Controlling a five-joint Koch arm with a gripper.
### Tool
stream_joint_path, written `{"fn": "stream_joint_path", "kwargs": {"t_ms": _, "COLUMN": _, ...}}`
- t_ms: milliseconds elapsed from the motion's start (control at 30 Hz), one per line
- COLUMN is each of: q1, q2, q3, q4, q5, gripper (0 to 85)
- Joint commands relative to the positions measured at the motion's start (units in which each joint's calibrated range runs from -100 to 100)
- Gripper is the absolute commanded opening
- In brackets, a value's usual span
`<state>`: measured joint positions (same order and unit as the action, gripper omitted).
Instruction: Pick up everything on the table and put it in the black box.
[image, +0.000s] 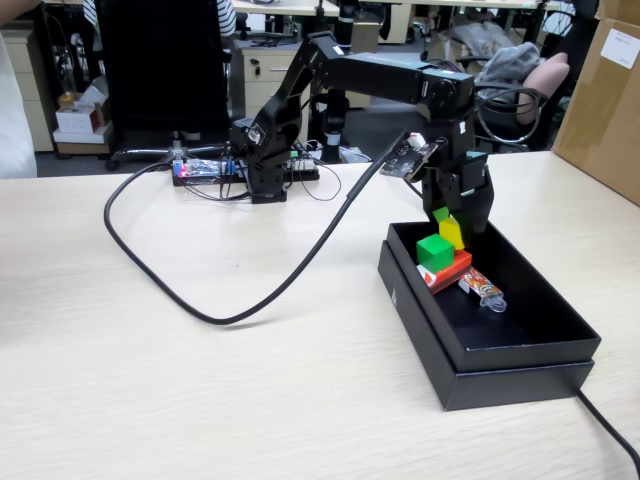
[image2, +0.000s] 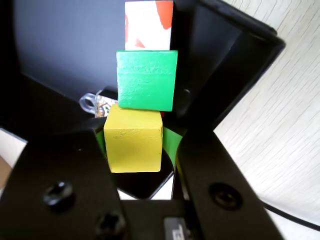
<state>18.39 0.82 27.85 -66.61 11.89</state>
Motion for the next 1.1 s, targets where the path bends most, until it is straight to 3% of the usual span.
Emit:
{"fn": "stream_joint_path", "kwargs": {"t_ms": 0, "q1": 0.05, "q2": -1.11, "q3": 0.43, "q4": -0.21, "q5": -0.1, "gripper": 24.6}}
{"fn": "stream_joint_path", "kwargs": {"t_ms": 167, "q1": -0.15, "q2": -3.52, "q3": 2.61, "q4": -0.21, "q5": -0.2, "gripper": 27.8}}
{"fn": "stream_joint_path", "kwargs": {"t_ms": 233, "q1": -0.1, "q2": -5.24, "q3": 4.24, "q4": -0.3, "q5": -0.2, "gripper": 33.4}}
{"fn": "stream_joint_path", "kwargs": {"t_ms": 533, "q1": -1.37, "q2": -14.88, "q3": 11.58, "q4": -0.73, "q5": 0.15, "gripper": 33.8}}
{"fn": "stream_joint_path", "kwargs": {"t_ms": 833, "q1": -11.14, "q2": -15.91, "q3": 7.41, "q4": -0.13, "q5": -2.88, "gripper": 39.4}}
{"fn": "stream_joint_path", "kwargs": {"t_ms": 1067, "q1": -16.26, "q2": -17.4, "q3": -3.38, "q4": 8.69, "q5": -6.2, "gripper": 39.5}}
